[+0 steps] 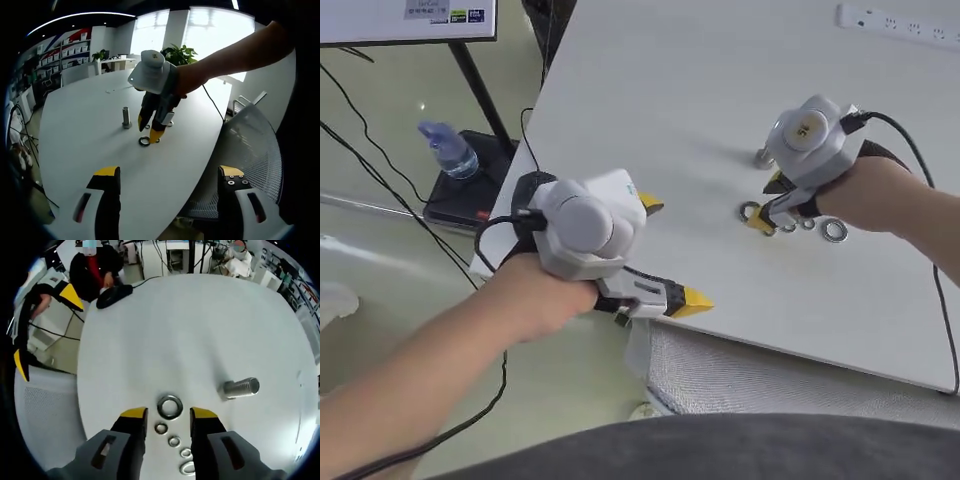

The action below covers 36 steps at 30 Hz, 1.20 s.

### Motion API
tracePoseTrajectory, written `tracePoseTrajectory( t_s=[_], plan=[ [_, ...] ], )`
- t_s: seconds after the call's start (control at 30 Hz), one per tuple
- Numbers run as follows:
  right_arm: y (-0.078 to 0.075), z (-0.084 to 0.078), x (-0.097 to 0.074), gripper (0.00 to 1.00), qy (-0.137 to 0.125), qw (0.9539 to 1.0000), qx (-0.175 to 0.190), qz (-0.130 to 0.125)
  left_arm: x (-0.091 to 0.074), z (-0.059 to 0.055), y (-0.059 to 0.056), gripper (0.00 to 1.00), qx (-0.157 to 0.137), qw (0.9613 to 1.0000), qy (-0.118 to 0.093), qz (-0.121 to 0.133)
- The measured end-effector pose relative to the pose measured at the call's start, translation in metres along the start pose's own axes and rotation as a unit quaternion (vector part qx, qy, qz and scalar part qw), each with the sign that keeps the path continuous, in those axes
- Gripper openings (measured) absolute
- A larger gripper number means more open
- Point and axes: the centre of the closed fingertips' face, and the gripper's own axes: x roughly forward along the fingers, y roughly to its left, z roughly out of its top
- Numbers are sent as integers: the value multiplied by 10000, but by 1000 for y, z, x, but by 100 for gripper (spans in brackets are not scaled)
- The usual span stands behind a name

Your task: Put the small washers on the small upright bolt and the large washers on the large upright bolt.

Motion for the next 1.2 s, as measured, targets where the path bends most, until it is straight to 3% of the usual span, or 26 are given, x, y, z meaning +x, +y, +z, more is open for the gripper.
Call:
tracePoseTrajectory(
  t_s=[0.63, 1.0, 1.2],
  plan=[
    [-6, -2, 10, 33, 223, 9997, -77, -67, -2, -4, -2, 77, -10, 10000, 36, 12],
    [-21, -6, 21, 30, 453, 9987, -130, -184, -1, -7, -6, 77, 8, 10000, 85, -31],
    [-15, -6, 20, 30, 649, 9976, -161, -182, -1, -7, -7, 76, -11, 10000, 64, -29]
  ],
)
